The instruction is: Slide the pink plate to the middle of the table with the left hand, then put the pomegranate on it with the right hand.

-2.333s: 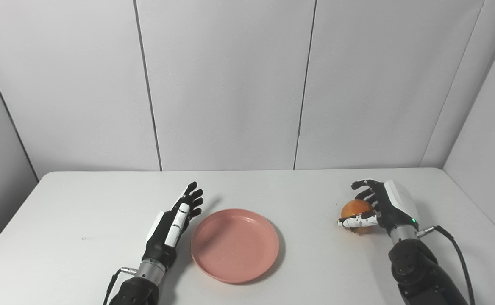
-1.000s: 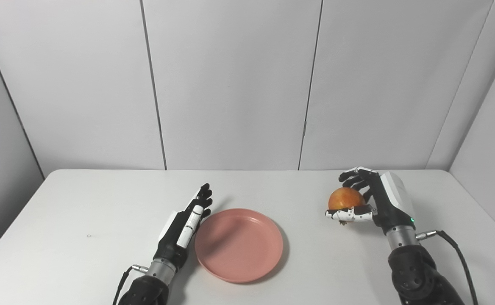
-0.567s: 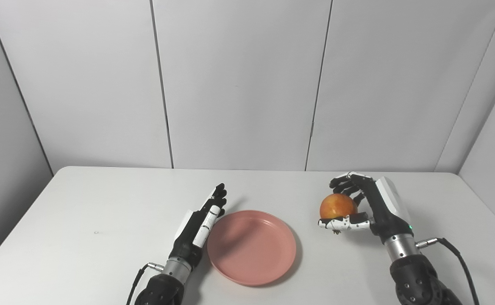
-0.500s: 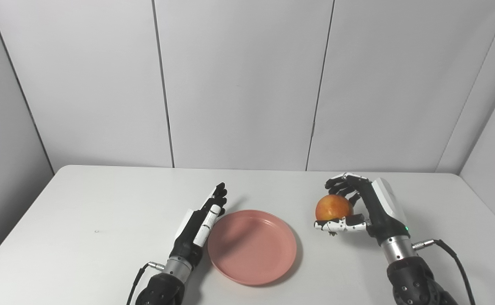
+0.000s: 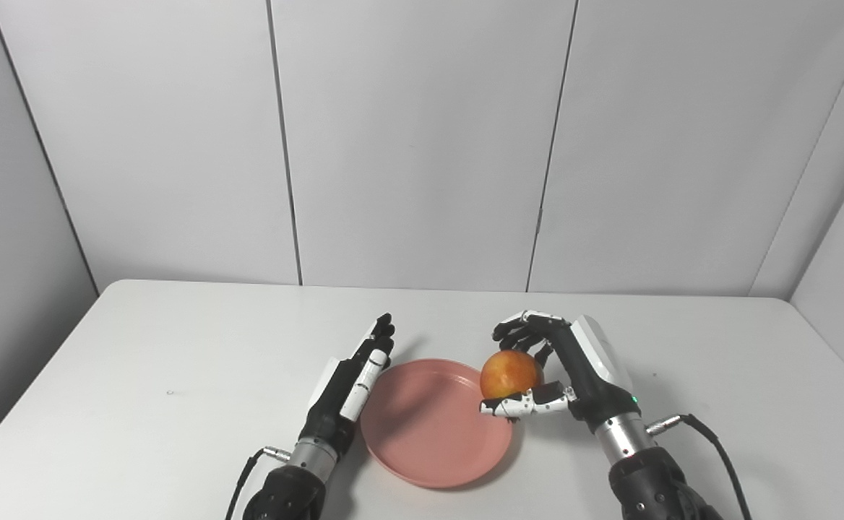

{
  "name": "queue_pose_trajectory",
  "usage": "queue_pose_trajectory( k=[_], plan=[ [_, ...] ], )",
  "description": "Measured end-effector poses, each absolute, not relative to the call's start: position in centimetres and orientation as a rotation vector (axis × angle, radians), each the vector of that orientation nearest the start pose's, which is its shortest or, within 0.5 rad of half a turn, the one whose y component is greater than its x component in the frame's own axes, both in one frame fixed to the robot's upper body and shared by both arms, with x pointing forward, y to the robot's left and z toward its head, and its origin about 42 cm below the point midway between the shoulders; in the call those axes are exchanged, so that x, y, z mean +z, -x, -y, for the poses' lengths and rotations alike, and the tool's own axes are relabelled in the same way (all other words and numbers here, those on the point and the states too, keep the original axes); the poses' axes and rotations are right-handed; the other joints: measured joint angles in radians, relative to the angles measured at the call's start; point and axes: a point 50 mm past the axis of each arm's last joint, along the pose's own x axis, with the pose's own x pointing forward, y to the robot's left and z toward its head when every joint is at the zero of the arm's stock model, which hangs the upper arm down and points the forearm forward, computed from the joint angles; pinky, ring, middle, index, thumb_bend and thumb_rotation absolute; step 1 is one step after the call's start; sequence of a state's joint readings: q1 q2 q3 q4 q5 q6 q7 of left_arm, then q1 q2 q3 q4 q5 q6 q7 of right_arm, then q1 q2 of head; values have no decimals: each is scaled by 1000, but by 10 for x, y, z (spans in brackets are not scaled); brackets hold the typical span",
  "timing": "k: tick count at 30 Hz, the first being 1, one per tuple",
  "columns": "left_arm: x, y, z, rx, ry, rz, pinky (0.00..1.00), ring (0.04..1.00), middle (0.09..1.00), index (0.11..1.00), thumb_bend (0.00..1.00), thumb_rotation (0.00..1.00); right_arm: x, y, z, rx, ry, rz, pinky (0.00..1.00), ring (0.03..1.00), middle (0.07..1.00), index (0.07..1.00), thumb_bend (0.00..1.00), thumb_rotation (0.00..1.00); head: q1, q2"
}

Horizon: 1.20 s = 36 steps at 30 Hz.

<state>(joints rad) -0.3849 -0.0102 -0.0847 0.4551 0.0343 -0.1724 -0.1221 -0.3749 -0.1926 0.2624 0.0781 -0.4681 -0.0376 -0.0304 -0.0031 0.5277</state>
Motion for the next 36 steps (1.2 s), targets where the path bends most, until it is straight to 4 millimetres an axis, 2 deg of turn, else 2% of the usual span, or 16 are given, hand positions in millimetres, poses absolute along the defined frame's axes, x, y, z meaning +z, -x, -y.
queue_pose_trajectory(
  k=[7,17,30,34,36],
  plan=[
    [108,-397,-143,-303,-83,85,962,982,987,973,522,1000,184,-388,151,280,706,388,302,367,460,547,508,0,-2,0],
    [107,-396,-142,-302,-81,79,949,974,984,963,510,1000,159,-393,133,339,741,312,286,364,454,546,508,0,0,3],
    [108,-396,-142,-297,-84,80,944,969,976,958,517,1000,150,-404,127,335,784,353,303,366,457,551,507,0,-2,8],
    [107,-395,-142,-296,-83,79,943,971,980,961,516,1000,146,-406,127,330,789,378,336,376,461,555,508,0,2,9],
    [107,-395,-142,-296,-83,79,944,972,981,962,511,1000,145,-406,126,325,793,392,417,403,482,552,510,0,2,9]
  ],
)
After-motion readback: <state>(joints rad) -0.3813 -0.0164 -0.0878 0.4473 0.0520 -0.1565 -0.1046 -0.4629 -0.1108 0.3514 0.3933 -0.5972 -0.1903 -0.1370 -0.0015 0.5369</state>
